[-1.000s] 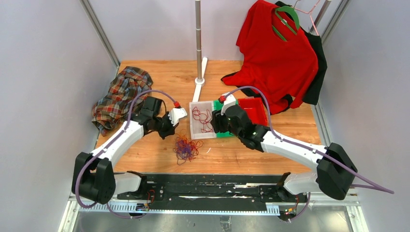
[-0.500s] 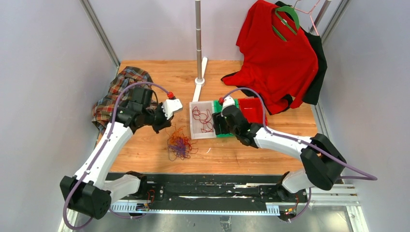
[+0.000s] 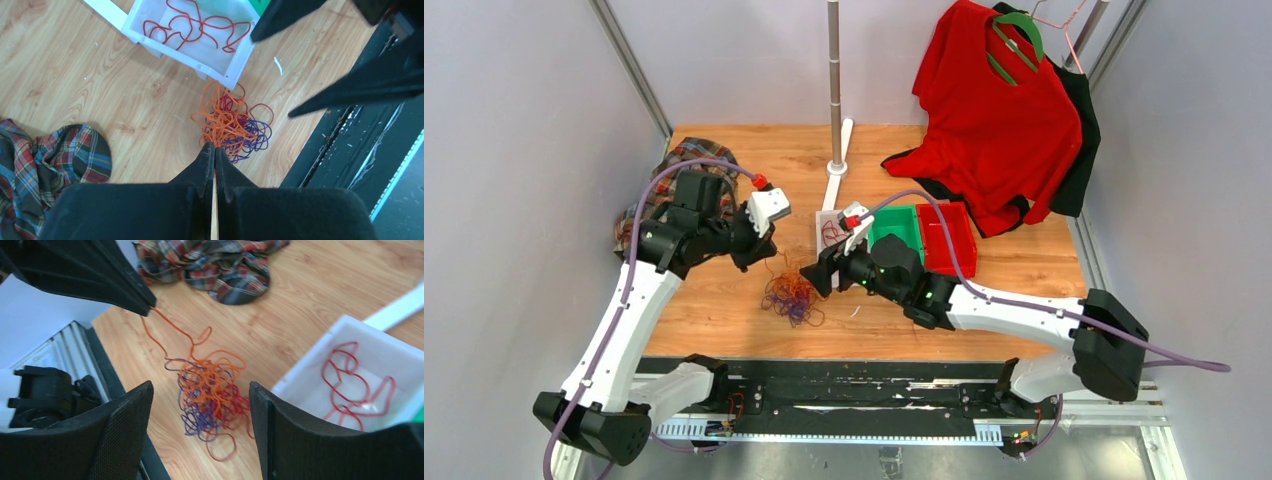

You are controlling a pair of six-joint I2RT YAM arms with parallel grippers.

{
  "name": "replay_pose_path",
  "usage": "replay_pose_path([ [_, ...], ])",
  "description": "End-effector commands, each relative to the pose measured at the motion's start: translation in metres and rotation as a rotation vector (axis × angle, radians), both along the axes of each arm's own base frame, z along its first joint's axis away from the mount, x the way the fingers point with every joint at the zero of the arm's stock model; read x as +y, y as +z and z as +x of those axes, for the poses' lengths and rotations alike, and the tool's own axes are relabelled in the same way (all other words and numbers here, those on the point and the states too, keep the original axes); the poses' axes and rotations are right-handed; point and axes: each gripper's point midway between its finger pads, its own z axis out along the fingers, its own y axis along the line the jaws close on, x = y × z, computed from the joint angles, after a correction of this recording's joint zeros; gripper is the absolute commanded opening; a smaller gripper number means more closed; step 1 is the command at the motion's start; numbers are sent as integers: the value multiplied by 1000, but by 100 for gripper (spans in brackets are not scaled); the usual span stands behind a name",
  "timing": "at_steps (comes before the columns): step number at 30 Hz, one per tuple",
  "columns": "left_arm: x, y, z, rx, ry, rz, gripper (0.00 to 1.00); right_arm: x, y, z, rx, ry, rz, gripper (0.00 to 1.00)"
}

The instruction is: Untangle the cables

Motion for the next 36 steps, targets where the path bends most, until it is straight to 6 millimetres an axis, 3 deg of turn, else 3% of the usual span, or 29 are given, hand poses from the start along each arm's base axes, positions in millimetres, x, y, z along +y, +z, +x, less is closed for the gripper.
replay_pose_path([
  [1, -8, 24, -14, 9, -5, -78, 0, 34, 27, -10, -58, 85, 119, 70],
  [14, -19, 56, -32, 1, -59, -168, 0, 68, 23, 15, -85, 14, 128, 70],
  [19, -27, 81, -38, -16, -94, -227, 0, 76, 1, 28, -68, -38, 81, 61],
  [28, -34, 141, -46, -101, -122, -318, 0, 88, -51, 31, 0, -51, 27, 58],
  [36, -25, 202, -32, -313, -86, -301, 0, 71, -109, 22, 75, -74, -32, 53],
])
